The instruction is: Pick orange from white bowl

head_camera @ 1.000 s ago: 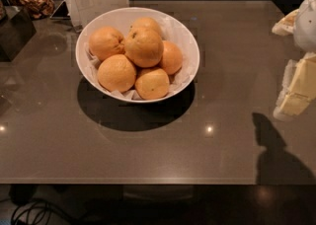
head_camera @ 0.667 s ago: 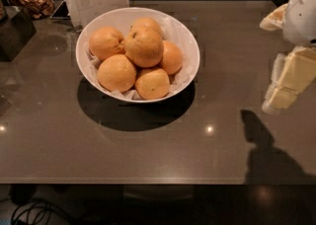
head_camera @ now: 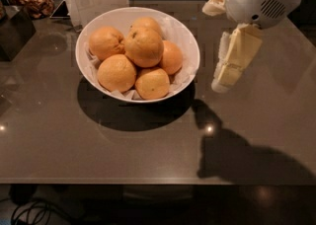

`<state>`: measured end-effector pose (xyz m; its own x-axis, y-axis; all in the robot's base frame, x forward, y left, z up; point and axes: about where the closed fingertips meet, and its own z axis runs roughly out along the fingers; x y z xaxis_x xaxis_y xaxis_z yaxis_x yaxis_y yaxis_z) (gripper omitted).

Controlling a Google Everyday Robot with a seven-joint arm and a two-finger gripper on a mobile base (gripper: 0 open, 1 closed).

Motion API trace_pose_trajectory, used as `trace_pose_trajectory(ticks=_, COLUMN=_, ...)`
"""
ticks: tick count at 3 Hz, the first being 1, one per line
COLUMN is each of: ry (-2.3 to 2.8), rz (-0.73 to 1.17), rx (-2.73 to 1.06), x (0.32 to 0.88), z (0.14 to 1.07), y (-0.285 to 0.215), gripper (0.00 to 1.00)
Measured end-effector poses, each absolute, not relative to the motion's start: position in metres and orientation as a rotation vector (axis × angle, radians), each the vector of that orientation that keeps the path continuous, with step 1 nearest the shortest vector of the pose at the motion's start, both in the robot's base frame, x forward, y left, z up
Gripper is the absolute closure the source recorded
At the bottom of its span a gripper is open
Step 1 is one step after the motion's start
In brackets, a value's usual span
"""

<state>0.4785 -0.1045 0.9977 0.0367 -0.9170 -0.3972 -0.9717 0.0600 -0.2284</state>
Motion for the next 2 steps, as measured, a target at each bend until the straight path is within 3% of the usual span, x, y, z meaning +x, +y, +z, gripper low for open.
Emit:
trace_pose_trajectory(ticks=1, ry=1.81, rz=0.232, rx=-1.963, x=0.4894, z=1.0, y=-0.06, gripper=0.0)
trace_pose_trajectory(ticks=2, ry=1.804, rz=0.228, rx=-1.961, x=0.4901, z=1.001, y=-0.0579, gripper=0.0)
